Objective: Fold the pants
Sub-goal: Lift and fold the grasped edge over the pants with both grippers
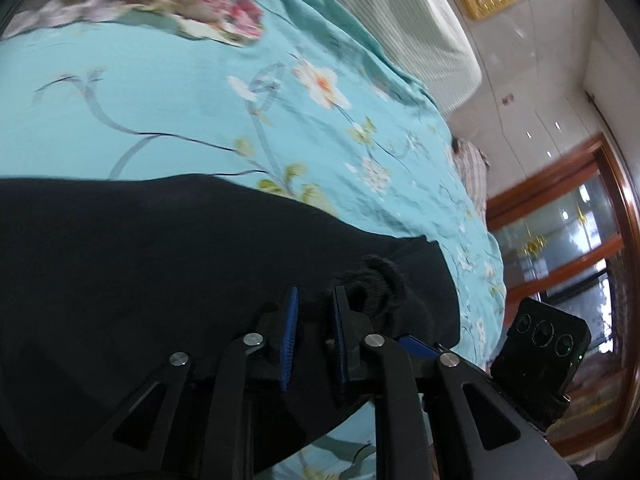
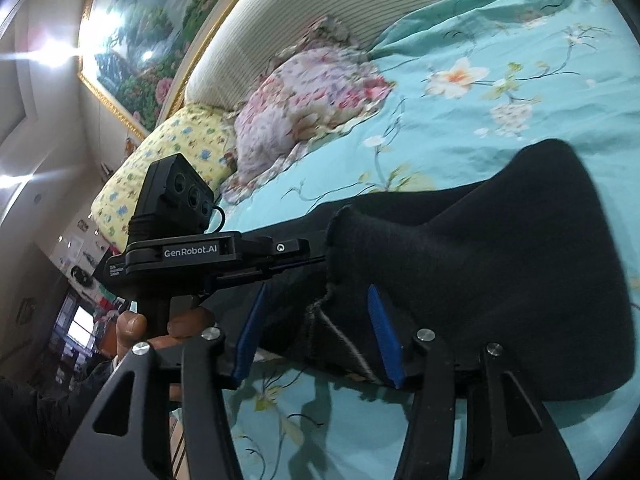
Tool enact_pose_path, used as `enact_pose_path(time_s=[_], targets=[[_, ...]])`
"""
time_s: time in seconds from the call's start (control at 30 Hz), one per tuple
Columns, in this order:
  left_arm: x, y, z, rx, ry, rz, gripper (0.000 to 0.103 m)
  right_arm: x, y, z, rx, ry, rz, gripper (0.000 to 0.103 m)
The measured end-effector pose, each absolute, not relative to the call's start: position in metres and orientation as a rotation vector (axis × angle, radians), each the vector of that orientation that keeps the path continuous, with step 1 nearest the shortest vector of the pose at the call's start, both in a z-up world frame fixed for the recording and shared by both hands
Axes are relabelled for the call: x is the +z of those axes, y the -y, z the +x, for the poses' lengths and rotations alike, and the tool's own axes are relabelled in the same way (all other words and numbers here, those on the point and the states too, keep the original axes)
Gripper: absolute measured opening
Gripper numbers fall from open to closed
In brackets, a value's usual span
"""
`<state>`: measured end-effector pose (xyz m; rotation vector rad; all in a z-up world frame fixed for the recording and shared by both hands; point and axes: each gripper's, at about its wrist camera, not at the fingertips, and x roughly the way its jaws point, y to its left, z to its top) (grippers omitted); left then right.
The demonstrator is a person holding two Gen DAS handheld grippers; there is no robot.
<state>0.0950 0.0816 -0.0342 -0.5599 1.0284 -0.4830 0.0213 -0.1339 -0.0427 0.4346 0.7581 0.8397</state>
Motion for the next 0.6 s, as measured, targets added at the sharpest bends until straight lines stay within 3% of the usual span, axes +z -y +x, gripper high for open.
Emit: enact_pose_path(time_s=[0.17, 0.37, 0.6], targets=[[-0.032, -0.107, 0.078, -0.407, -1.002, -0.609, 0.018, -0.038, 0.120, 0.016, 0.878, -0.762, 0.415, 0.053], [-0.023, -0.128, 0.050, -0.291, -0.944, -0.614, 0.033, -0.026, 0.114, 0.015, 0.906, -0.747, 0.410, 0.054], [-0.015, -0.153, 0.014, -0.194, -0.882, -0.660, 0.037, -0.016, 0.103, 0.019, 0.946, -0.748, 0.386, 0.054]])
